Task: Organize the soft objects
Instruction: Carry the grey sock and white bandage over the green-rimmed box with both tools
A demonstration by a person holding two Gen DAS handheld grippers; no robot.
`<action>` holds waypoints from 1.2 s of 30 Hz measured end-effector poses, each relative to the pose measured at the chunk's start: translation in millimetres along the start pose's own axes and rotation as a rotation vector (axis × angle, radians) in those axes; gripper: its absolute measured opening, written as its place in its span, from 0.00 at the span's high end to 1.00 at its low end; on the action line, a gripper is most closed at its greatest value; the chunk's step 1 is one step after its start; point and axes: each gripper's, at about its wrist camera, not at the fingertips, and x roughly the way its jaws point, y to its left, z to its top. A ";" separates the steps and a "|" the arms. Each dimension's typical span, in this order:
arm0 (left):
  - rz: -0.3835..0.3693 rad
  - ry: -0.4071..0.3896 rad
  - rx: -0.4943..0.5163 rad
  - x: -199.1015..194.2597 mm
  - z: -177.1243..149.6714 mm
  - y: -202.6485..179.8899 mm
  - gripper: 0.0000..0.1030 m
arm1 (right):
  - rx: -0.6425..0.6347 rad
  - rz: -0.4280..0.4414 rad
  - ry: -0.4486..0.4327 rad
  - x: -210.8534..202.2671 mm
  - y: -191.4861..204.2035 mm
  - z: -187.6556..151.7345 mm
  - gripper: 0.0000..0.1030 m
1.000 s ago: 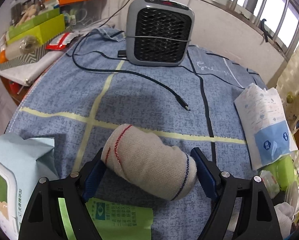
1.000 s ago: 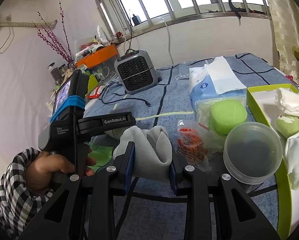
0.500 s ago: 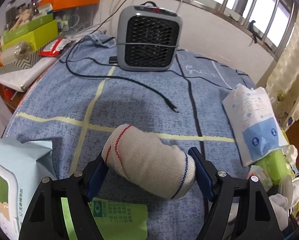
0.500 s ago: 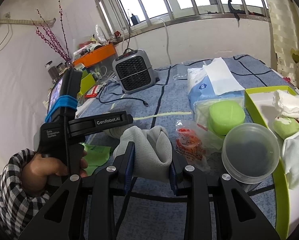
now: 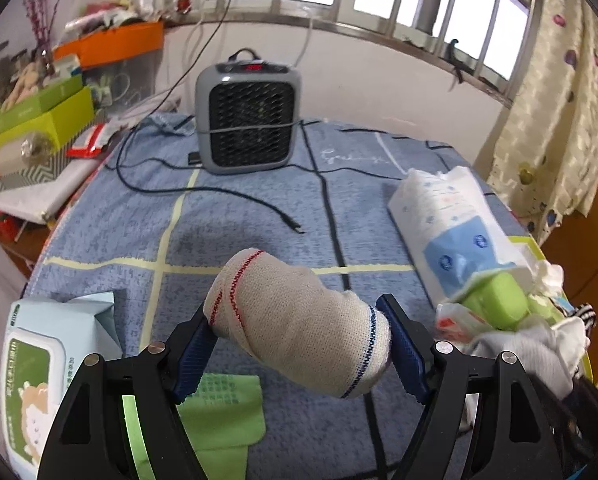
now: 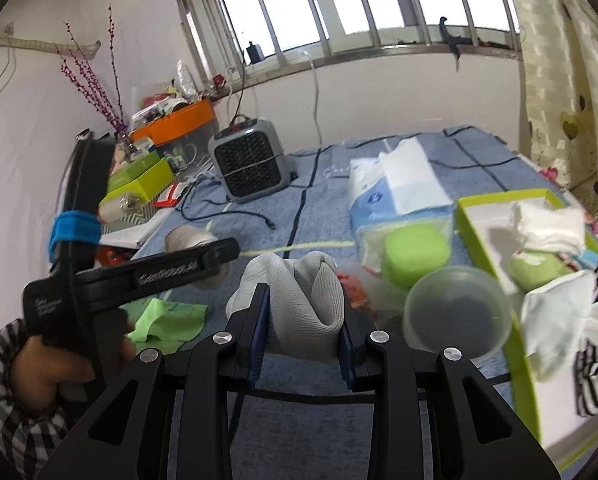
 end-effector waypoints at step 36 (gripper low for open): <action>-0.231 -0.096 0.237 -58.6 9.2 -123.8 0.25 | 0.111 -0.222 -0.155 -83.1 -90.2 29.5 0.70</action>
